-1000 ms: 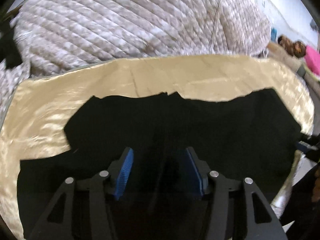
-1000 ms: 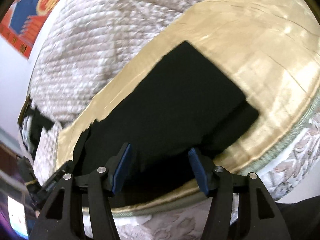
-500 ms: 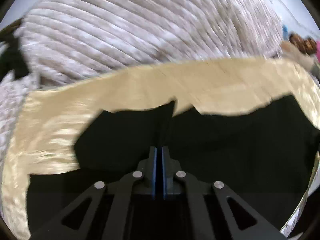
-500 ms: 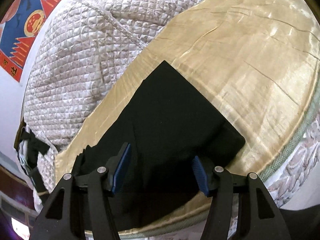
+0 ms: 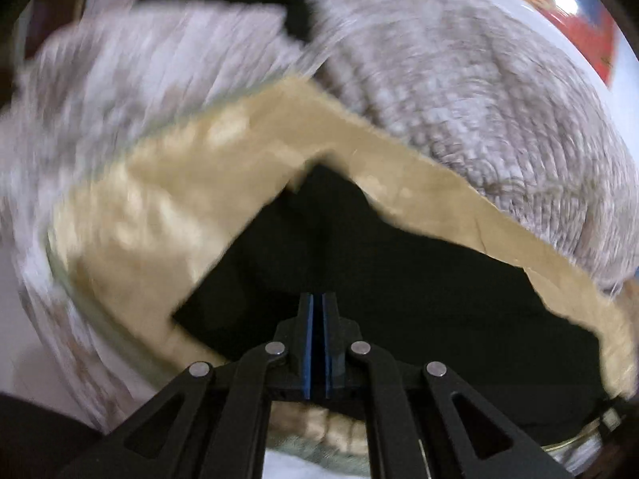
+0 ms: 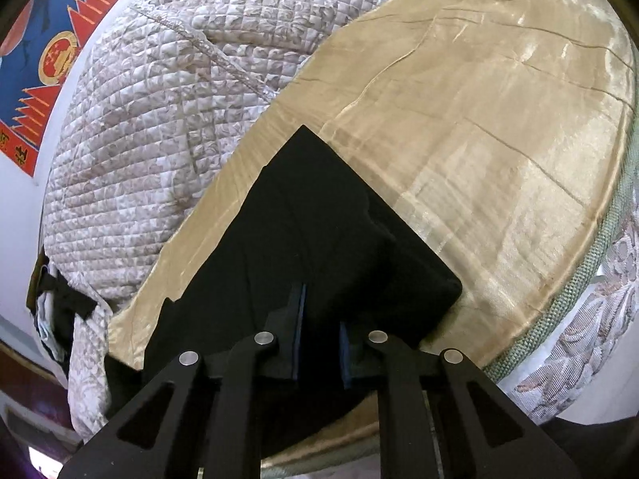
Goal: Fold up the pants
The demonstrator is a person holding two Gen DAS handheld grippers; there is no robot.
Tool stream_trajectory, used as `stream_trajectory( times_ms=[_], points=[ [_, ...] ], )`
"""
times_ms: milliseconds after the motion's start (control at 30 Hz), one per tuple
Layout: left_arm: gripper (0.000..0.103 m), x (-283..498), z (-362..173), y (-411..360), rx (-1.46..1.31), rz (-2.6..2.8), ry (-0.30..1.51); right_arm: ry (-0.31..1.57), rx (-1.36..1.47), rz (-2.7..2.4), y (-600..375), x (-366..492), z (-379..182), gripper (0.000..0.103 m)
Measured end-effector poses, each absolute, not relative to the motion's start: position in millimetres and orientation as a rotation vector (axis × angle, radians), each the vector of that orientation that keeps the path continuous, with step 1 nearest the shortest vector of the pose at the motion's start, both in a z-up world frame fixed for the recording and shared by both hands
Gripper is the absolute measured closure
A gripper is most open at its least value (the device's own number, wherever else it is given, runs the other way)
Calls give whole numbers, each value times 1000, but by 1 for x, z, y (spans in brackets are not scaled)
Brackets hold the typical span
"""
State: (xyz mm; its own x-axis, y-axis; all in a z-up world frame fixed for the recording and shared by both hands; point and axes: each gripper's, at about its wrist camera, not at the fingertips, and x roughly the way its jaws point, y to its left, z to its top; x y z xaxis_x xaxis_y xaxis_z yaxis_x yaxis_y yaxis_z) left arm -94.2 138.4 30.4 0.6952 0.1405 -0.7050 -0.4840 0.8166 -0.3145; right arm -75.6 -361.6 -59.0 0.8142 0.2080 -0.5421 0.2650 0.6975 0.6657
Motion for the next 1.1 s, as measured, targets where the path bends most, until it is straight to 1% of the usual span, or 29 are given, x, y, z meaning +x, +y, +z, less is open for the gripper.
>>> stream_trajectory(
  times_ms=[67, 133, 200, 233, 300, 367, 533, 633, 667, 700, 733, 767, 900, 1000, 1033, 1100],
  points=[
    [97, -96, 21, 151, -594, 349, 732, 636, 810, -33, -362, -76, -60, 89],
    [93, -99, 15, 159, -665, 331, 736, 636, 819, -29, -363, -78, -61, 89],
    [81, -101, 12, 161, -716, 302, 727, 640, 833, -26, -364, -78, -63, 89],
    [76, -105, 11, 159, -728, 285, 720, 640, 839, -26, -363, -79, -63, 89],
    [60, -107, 11, 154, -744, 252, 705, 638, 842, -25, -362, -80, -63, 87],
    [57, -106, 10, 150, -732, 244, 704, 639, 835, -22, -360, -82, -62, 85],
    [57, -90, 9, 157, -693, 303, 694, 649, 818, -25, -356, -81, -62, 85],
    [58, -80, 6, 165, -700, 344, 681, 648, 827, -26, -357, -79, -64, 85],
    [62, -79, 5, 167, -700, 355, 675, 646, 830, -25, -357, -79, -64, 85],
    [72, -77, 6, 166, -683, 369, 675, 645, 832, -24, -357, -78, -64, 85],
    [77, -76, 6, 166, -662, 384, 680, 644, 836, -23, -358, -77, -65, 85],
    [85, -75, 5, 167, -659, 394, 685, 644, 838, -22, -358, -77, -65, 85],
    [98, -78, 7, 170, -680, 389, 684, 628, 850, -23, -361, -72, -66, 85],
    [98, -86, 13, 171, -663, 428, 670, 621, 850, -20, -363, -71, -64, 85],
    [98, -88, 14, 173, -672, 423, 670, 619, 843, -24, -363, -71, -63, 89],
    [99, -89, 15, 172, -657, 420, 673, 615, 845, -17, -365, -71, -62, 91]
  ],
)
